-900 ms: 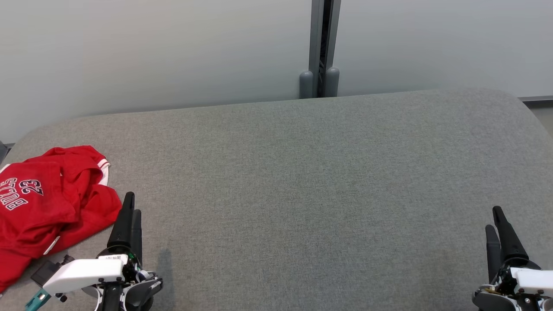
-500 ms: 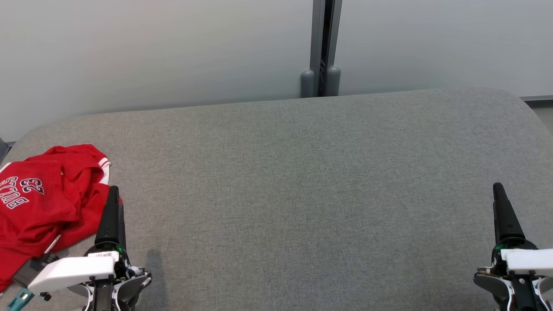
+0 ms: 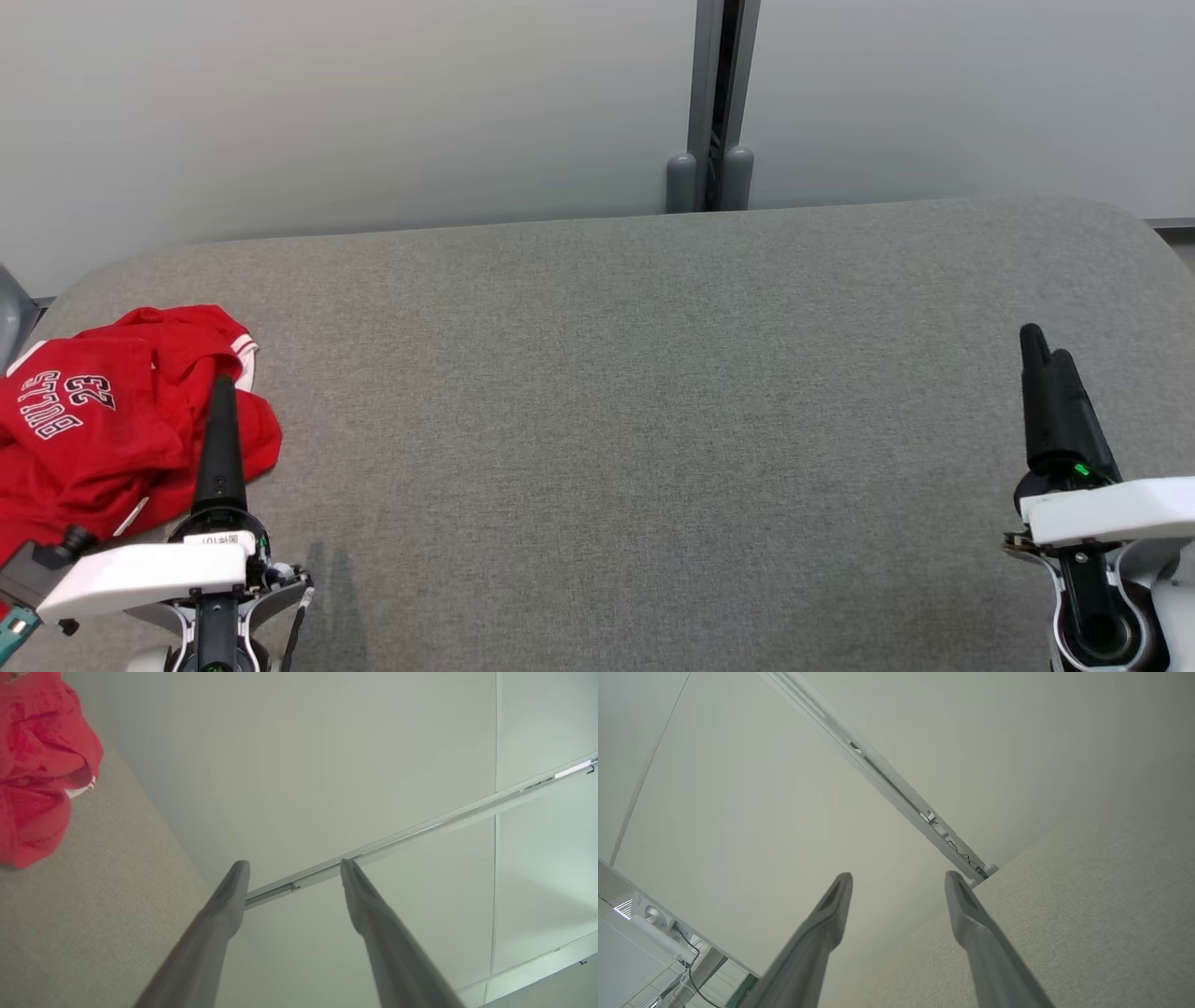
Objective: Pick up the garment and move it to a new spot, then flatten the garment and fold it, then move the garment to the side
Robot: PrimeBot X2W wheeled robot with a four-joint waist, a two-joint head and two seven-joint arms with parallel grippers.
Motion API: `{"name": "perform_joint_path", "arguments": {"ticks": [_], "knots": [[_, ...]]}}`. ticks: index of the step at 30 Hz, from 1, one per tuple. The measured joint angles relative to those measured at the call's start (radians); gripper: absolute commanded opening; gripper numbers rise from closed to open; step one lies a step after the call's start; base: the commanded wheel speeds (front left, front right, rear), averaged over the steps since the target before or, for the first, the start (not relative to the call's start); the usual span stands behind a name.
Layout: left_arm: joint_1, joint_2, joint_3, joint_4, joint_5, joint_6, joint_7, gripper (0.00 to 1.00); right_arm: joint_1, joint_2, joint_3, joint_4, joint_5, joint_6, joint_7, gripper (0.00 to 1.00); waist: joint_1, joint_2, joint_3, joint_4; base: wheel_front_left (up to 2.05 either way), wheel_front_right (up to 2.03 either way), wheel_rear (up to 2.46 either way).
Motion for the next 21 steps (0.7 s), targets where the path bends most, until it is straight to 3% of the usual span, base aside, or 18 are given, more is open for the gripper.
{"name": "perform_joint_path", "arguments": {"ticks": [12,21], "knots": [[0.015,0.002,-0.009,-0.107,0.223,0.002,-0.036,1.0,-0.022,-0.021,0.067,-0.066,-0.258,0.0,-0.034,1.0,0.0,0.0,0.0,0.013,0.0,0.0,0.0],[0.035,0.003,-0.103,-0.168,0.507,0.071,-0.06,1.0,-0.012,0.006,0.054,-0.08,-0.419,0.0,-0.058,1.0,-0.0001,0.0,0.005,0.013,0.0,0.0,0.0]]}}
